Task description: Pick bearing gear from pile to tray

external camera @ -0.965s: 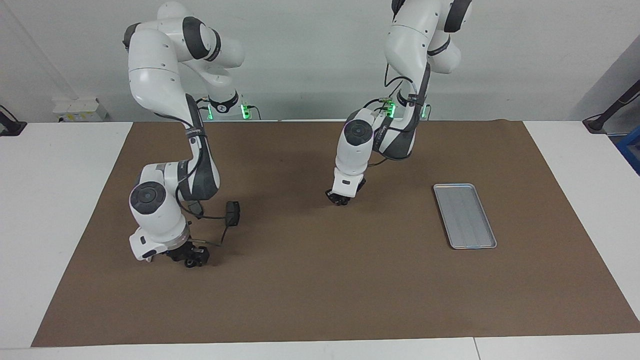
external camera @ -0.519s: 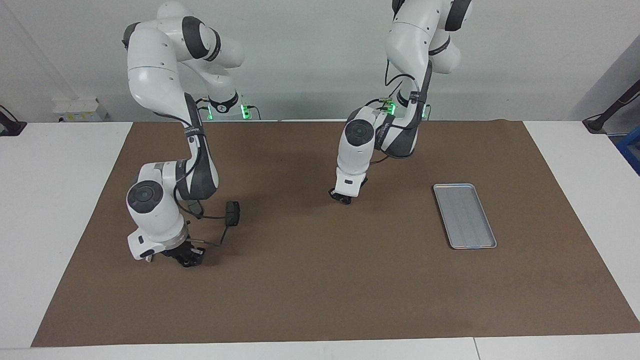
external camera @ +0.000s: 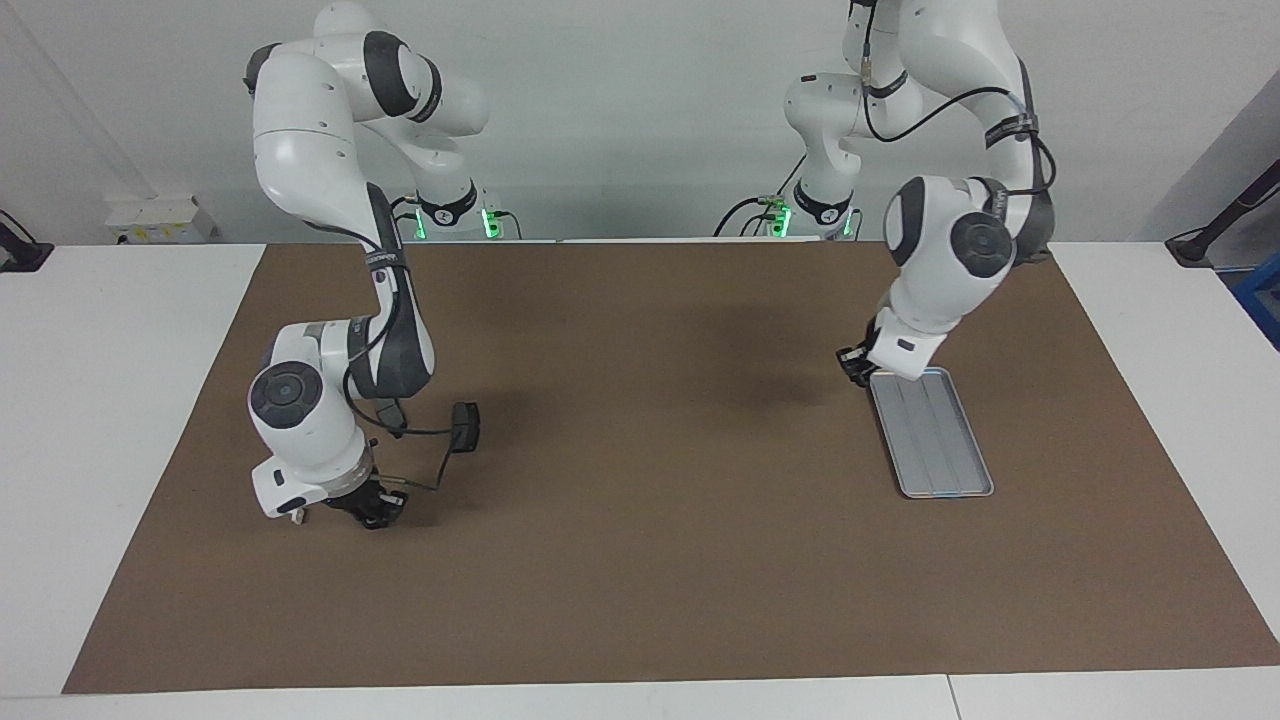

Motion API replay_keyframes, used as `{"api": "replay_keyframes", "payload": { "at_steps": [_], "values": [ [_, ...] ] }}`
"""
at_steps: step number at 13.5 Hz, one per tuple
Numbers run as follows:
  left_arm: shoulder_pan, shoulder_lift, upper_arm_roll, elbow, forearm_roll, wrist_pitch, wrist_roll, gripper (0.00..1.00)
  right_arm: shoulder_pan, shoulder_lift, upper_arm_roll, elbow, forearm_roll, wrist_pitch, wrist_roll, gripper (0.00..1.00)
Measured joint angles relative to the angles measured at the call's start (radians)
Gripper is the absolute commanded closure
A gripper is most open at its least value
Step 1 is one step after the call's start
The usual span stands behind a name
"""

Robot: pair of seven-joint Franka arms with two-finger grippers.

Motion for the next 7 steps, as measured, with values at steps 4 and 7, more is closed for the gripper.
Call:
{"api": "replay_keyframes", "payload": {
  "at_steps": [4,7],
  "values": [
    [0.11,-0.005,-0.001,-0.11,0.0,0.118,0.214,0.97,0.061,-0.105,0.019,0.134,0.001,-0.306,-0.046,1.0],
    [0.138,-0.009,-0.002,-0.177,0.0,0.186,0.281,0.96,0.188,-0.239,0.035,0.161,0.08,-0.457,0.014,1.0]
  ]
}}
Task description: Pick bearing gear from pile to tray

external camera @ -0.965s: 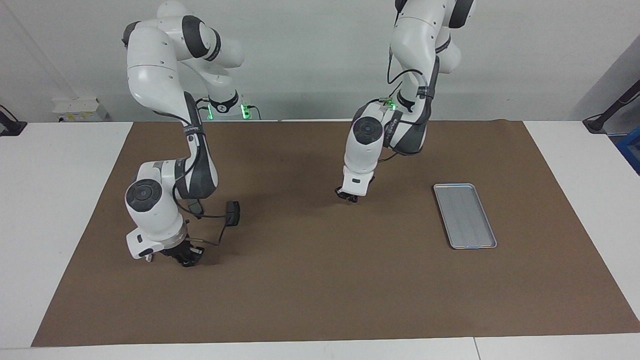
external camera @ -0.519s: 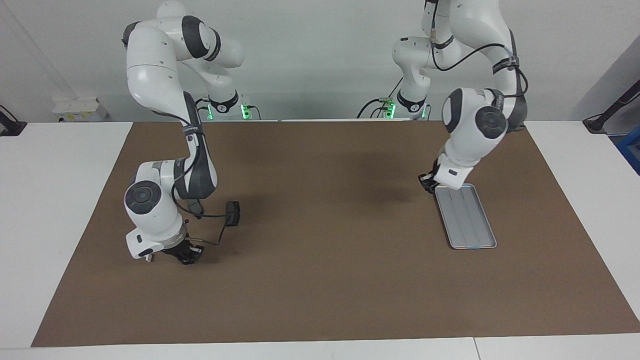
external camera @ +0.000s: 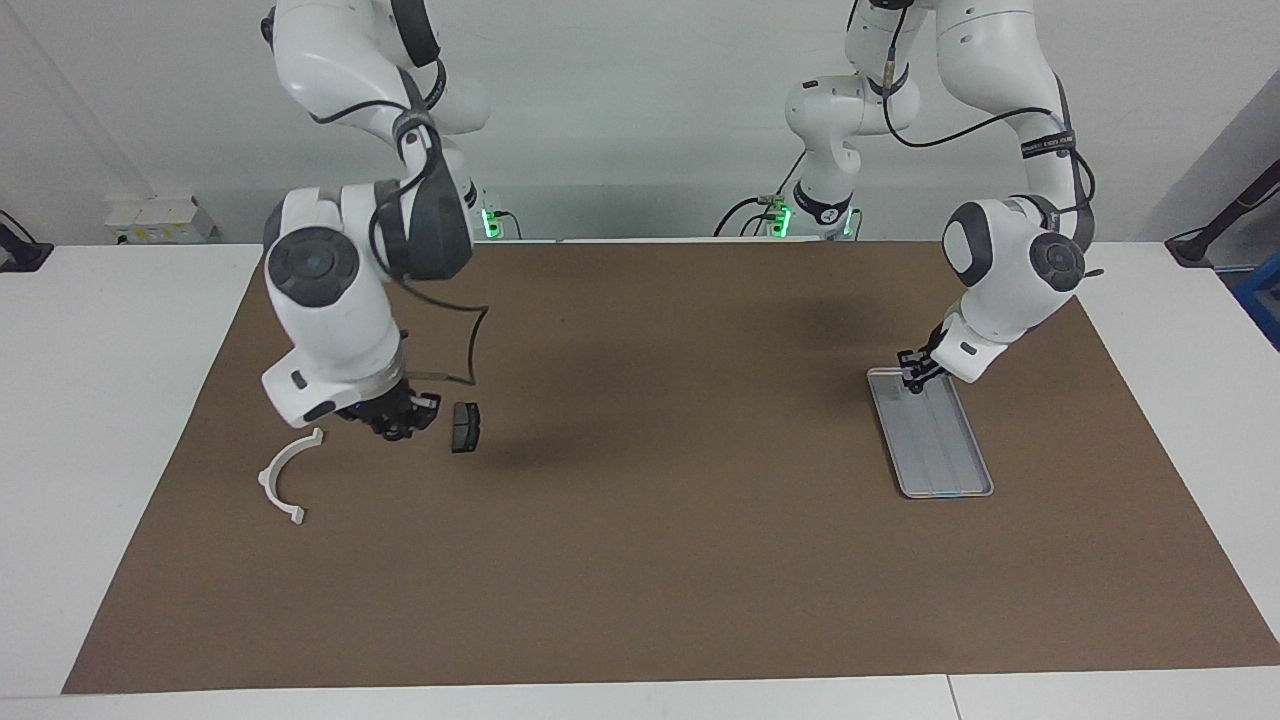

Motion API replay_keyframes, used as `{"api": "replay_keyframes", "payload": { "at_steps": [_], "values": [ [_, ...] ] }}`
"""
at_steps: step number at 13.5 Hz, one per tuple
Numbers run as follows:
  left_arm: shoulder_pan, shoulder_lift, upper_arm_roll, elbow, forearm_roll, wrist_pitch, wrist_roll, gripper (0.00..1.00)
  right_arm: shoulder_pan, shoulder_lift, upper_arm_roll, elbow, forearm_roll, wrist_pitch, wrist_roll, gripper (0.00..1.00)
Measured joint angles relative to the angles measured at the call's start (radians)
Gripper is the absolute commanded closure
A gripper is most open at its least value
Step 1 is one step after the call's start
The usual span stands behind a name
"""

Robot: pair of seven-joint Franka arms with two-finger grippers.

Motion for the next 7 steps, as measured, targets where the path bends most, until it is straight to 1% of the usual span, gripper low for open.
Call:
{"api": "replay_keyframes", "payload": {
  "at_steps": [1,2,3,5,7],
  "values": [
    [0.007,-0.002,0.0,-0.01,0.0,0.01,0.007,0.96,0.049,-0.035,0.006,0.001,0.04,-0.033,0.098,1.0],
    [0.009,-0.003,0.0,-0.021,0.0,0.022,0.009,0.96,0.105,-0.058,0.012,0.001,0.07,-0.047,0.234,1.0],
    [0.009,-0.004,-0.001,-0.035,0.0,0.039,0.009,0.96,0.162,-0.065,0.014,0.002,0.099,-0.037,0.374,1.0],
    [0.009,-0.004,-0.002,-0.06,0.0,0.078,0.009,0.94,0.274,-0.054,0.016,-0.001,0.148,0.048,0.634,1.0],
    [0.009,-0.004,-0.002,-0.074,0.0,0.098,0.009,0.94,0.358,-0.017,0.016,-0.02,0.155,0.143,0.799,1.0]
  ]
}}
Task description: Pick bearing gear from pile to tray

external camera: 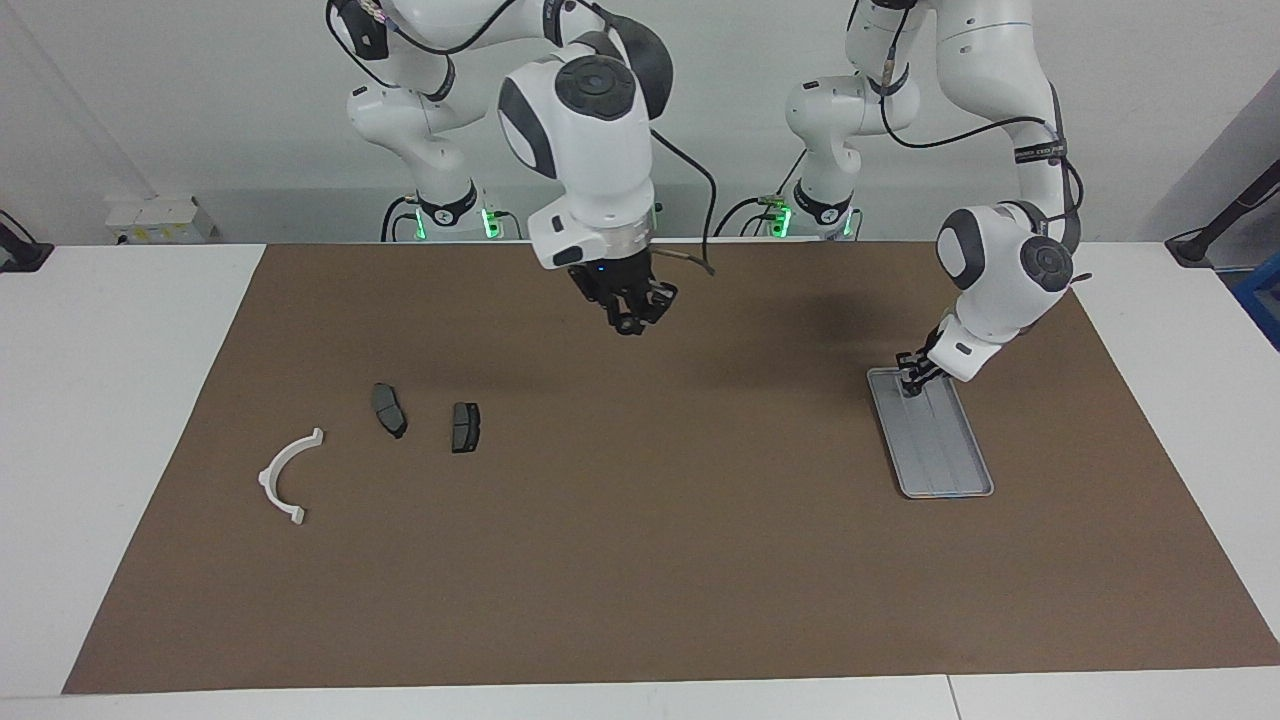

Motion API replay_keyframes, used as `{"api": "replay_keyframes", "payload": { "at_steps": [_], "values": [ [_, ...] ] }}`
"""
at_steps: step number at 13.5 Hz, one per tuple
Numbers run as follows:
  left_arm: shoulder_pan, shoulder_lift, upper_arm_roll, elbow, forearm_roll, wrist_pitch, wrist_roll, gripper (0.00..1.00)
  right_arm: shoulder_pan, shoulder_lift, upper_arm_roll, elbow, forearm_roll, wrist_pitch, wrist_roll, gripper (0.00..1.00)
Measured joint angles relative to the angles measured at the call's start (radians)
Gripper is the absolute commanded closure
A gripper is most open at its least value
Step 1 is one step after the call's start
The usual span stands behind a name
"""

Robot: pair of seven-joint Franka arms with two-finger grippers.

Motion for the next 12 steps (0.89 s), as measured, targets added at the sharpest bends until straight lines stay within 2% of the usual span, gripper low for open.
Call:
{"api": "replay_keyframes", "payload": {
  "at_steps": [3,4,5,6,7,9,12],
  "values": [
    [0.0,0.0,0.0,-0.006,0.0,0.019,0.0,0.92,0.075,0.086,-0.003,-0.072,-0.005,0.156,0.116,1.0],
    [0.0,0.0,0.0,-0.008,0.0,0.028,0.0,0.85,0.091,0.118,-0.004,-0.09,-0.026,0.19,0.142,1.0],
    [0.0,0.001,0.0,-0.012,0.0,0.032,0.0,0.57,0.107,0.157,-0.004,-0.1,-0.068,0.24,0.182,1.0],
    [0.0,0.002,0.0,-0.016,0.0,0.034,0.0,0.37,0.118,0.198,-0.005,-0.105,-0.102,0.297,0.215,1.0],
    [0.0,0.003,0.0,-0.018,0.0,0.035,0.0,0.0,0.125,0.236,-0.005,-0.106,-0.121,0.345,0.232,1.0],
    [0.0,0.003,0.0,-0.018,0.0,0.035,-0.001,0.0,0.125,0.283,-0.008,-0.107,-0.129,0.413,0.235,1.0],
    [0.0,0.001,-0.002,0.0,0.0,0.015,-0.028,0.0,0.123,0.296,-0.017,-0.118,-0.13,0.456,0.235,1.0]
  ]
}}
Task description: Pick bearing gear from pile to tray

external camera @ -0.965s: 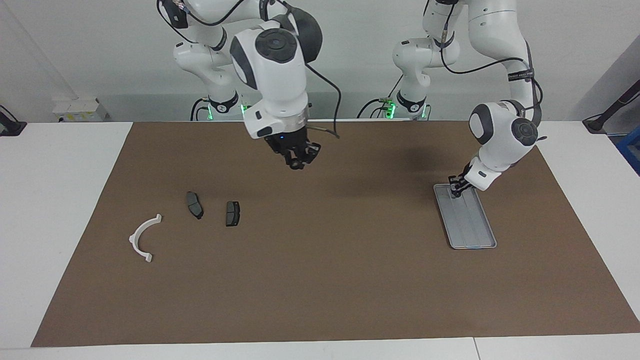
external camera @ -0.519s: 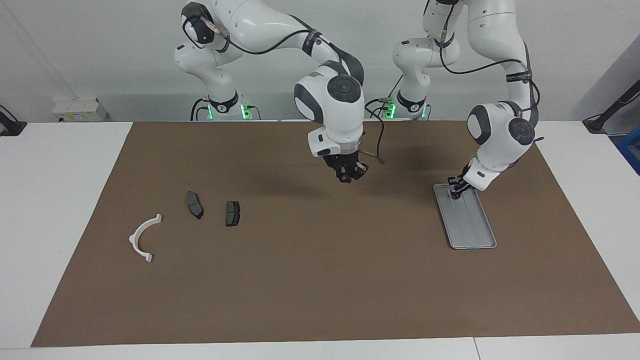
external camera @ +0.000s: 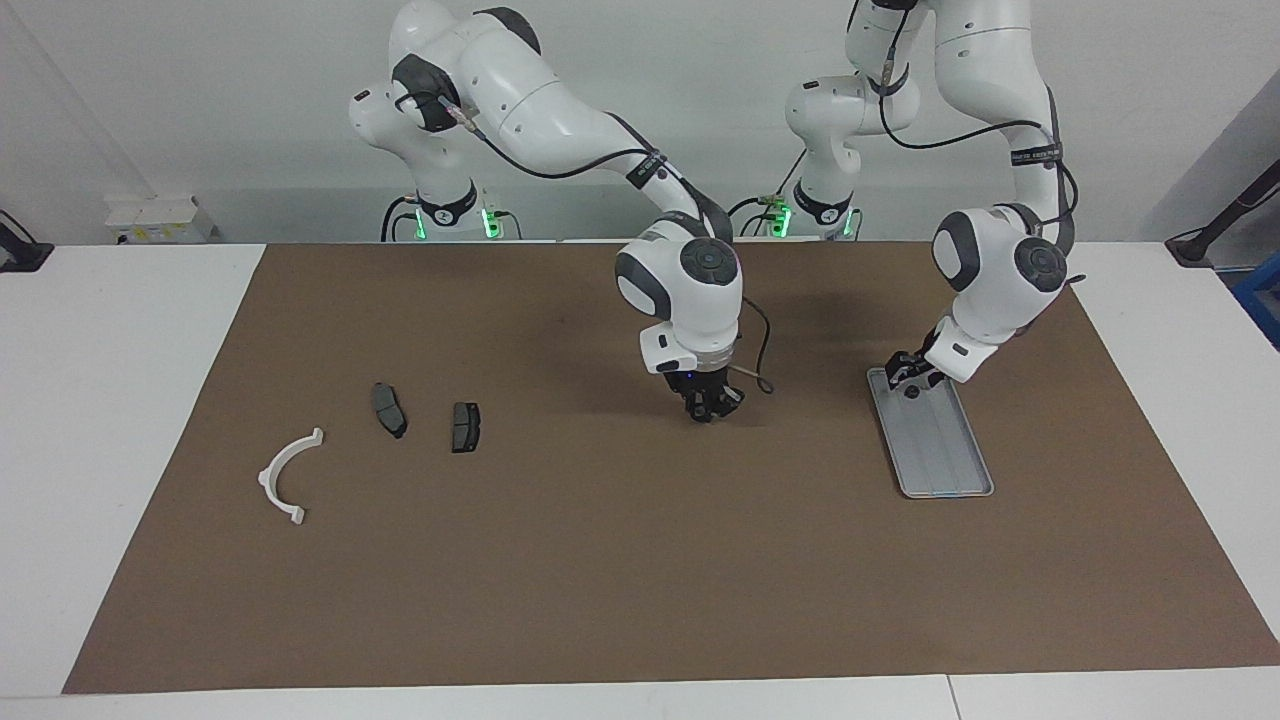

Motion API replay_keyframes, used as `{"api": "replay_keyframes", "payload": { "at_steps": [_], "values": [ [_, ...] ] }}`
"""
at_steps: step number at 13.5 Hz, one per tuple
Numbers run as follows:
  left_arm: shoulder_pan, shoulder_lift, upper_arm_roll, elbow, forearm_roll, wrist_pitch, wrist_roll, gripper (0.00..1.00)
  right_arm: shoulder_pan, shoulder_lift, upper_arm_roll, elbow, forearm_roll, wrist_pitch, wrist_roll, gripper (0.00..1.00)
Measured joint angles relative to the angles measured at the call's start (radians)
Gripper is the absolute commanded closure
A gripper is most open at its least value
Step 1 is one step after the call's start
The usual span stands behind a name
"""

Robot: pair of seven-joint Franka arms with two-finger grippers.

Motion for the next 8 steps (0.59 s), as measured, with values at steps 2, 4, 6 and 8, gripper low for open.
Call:
{"api": "replay_keyframes", "payload": {
  "at_steps": [2,4,6,8],
  "values": [
    [-0.003,0.0,-0.008,0.055,0.0,-0.047,-0.071,0.0,-0.001,0.0,-0.002,-0.002,-0.006,0.0,0.0,0.93],
    [-0.025,-0.001,-0.017,0.094,0.0,-0.069,-0.15,0.0,-0.002,0.0,-0.002,-0.002,-0.007,0.0,0.0,0.0],
    [-0.051,0.0,-0.021,0.102,0.0,-0.072,-0.227,0.0,-0.004,0.0,-0.003,-0.002,-0.007,-0.001,0.0,0.0],
    [-0.068,0.0,-0.022,0.102,0.0,-0.072,-0.279,0.0,-0.007,0.0,-0.004,0.001,-0.007,-0.004,0.0,0.0]
  ]
}}
